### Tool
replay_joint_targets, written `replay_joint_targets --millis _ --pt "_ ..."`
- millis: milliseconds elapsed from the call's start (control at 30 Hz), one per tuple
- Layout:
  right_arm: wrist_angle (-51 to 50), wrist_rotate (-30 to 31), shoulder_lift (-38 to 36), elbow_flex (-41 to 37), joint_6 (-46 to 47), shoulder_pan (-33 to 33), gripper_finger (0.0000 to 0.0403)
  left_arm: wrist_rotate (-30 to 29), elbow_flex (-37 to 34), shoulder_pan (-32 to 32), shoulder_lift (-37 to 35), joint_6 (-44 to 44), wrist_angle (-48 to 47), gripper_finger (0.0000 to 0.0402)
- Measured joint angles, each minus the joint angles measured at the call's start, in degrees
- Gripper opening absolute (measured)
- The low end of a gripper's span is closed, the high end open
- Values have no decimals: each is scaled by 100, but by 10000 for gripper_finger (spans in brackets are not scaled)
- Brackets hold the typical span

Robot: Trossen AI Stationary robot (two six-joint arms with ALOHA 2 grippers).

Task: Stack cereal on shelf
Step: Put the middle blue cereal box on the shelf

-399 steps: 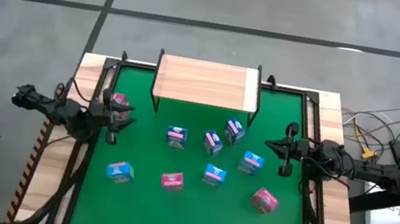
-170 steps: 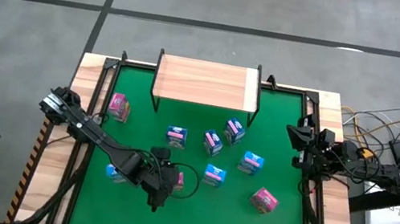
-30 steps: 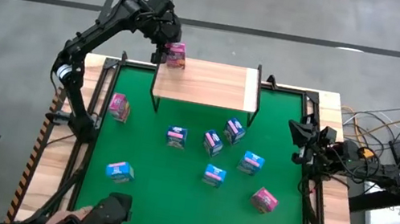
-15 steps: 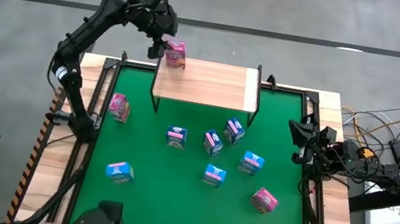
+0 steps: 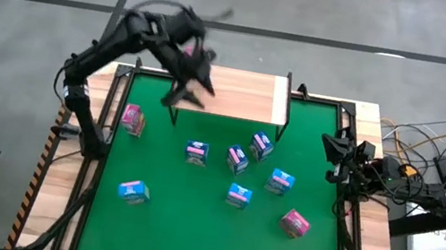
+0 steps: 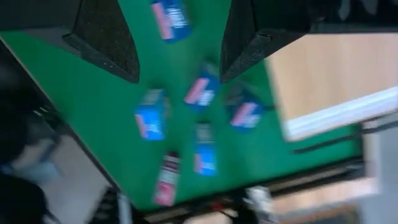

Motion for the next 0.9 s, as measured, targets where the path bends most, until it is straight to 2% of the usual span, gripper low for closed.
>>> replay_joint_targets --millis 200,467,633,900 --pt "2 1 0 0 142 0 9 -1020 -951 -1025 9 -247 227 204" --pt "2 1 0 0 161 0 9 -1752 -2496 -1692 14 -660 1410 204" --pt "2 1 0 0 161 0 9 -1960 -3199 -1836 15 -636 2398 204" --pt "2 1 0 0 161 0 9 -1967 -3743 -1842 22 -336 3727 205"
